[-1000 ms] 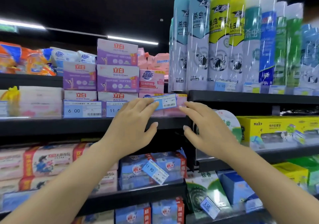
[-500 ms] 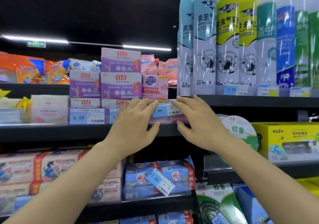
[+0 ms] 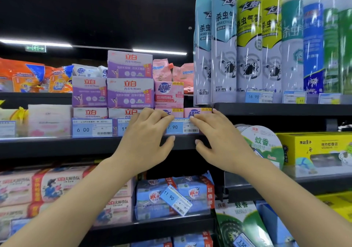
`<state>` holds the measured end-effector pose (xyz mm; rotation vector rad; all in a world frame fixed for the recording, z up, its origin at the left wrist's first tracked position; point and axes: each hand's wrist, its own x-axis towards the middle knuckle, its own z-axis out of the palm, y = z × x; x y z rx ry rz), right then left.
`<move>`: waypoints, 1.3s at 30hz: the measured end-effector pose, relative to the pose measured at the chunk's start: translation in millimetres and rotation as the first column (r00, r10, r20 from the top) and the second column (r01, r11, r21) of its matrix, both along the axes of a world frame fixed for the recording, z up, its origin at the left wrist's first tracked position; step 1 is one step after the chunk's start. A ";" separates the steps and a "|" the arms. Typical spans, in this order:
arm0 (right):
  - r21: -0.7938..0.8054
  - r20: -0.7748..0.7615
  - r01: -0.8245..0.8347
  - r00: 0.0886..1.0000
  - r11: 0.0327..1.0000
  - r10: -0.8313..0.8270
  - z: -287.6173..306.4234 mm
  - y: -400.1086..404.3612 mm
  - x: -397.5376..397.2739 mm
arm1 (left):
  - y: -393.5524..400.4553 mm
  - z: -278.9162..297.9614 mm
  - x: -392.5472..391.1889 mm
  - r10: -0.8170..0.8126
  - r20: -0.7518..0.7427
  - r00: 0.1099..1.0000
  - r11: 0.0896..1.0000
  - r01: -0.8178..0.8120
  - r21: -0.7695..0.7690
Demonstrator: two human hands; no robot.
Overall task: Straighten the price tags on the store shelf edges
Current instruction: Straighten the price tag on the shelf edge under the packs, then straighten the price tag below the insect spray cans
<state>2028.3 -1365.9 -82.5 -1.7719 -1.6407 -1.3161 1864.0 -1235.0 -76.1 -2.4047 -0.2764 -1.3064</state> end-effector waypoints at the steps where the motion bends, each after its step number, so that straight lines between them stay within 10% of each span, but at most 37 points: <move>1: -0.003 -0.001 0.004 1.000 1.000 -0.004 -1.0 -0.6 -0.2 | -0.1 -0.1 0.0 0.003 0.001 1.000 1.000 -0.003 -0.001; 21: 0.034 -0.143 -0.086 0.986 0.996 0.090 2.9 -43.3 -5.1 | -28.5 14.6 5.1 -0.096 0.025 0.995 0.994 0.094 0.057; 39: 0.000 -0.274 0.362 0.896 0.932 -0.348 -8.6 -179.6 -10.8 | -98.5 1.3 70.7 -0.509 -0.073 0.858 0.860 0.510 -0.013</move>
